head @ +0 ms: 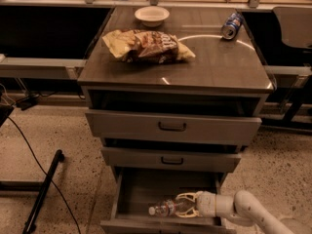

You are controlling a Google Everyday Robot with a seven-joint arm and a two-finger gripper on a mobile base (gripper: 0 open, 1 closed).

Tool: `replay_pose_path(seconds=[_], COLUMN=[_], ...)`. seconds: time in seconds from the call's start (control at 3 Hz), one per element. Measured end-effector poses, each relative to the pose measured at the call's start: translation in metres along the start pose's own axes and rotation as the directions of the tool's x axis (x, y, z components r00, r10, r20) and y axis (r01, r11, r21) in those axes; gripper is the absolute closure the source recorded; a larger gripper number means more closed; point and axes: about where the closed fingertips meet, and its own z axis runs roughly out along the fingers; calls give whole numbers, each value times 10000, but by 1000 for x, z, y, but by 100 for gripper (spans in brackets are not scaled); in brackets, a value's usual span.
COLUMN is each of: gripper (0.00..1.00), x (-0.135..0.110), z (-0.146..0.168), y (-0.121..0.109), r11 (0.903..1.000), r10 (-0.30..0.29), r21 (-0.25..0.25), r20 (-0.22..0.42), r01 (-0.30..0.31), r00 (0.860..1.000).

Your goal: Pick water bottle from bottom drawer and place on counter

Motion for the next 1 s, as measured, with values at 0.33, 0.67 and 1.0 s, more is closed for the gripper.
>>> replay_pose_path(seconds=[0.33, 0.67, 1.0], gripper=[100, 100, 100], x=[-27, -42, -65], z=[-22, -51, -94], y=[-1, -13, -31], r11=[9951, 9854, 9848], r10=[497, 1198, 1269], r21=[889, 1345, 1363], r20=[-766, -1142, -1379], r01=[-428, -1042, -1081], r00=[9958, 9862, 9823])
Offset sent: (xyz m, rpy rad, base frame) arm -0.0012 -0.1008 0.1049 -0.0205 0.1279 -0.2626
